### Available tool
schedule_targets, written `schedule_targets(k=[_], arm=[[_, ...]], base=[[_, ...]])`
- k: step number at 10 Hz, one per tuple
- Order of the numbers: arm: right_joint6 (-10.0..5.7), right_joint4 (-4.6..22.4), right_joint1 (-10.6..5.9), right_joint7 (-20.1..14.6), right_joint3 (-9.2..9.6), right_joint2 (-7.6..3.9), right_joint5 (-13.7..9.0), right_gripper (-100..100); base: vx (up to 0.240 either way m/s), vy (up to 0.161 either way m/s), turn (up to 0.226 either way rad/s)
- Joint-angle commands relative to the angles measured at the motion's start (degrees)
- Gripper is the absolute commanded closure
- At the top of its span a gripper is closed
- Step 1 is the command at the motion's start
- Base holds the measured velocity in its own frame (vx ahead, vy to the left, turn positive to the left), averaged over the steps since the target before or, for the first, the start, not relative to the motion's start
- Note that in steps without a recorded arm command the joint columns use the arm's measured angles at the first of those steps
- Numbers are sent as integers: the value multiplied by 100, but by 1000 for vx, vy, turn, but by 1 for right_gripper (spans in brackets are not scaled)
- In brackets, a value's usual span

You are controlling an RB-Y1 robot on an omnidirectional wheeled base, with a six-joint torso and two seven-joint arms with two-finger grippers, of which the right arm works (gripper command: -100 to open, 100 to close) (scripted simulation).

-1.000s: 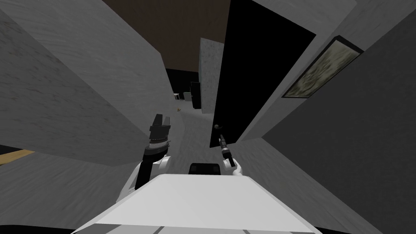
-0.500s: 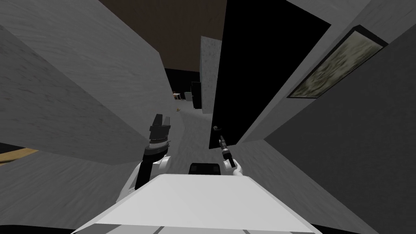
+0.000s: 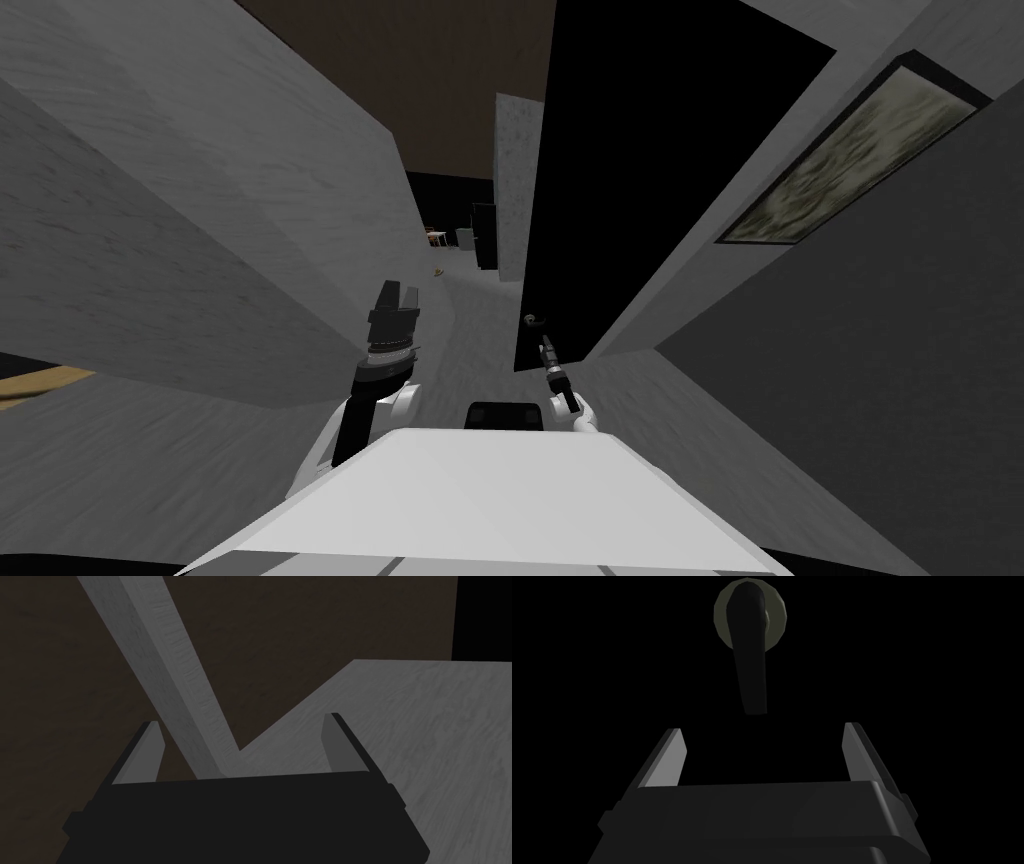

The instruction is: Push the door open

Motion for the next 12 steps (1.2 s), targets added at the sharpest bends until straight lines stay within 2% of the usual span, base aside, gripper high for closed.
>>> schedule_targets(k=[1, 8, 9, 12], arm=[[-18, 26, -4, 12, -17, 15, -3, -100], [-87, 146, -25, 56, -90, 72, -17, -100], [-87, 146, -25, 56, -90, 72, -17, 100], [-87, 146, -25, 56, -90, 72, -17, 100]], base=[[201, 16, 16], [181, 11, 25], [-13, -5, -4], [-15, -7, 8]])
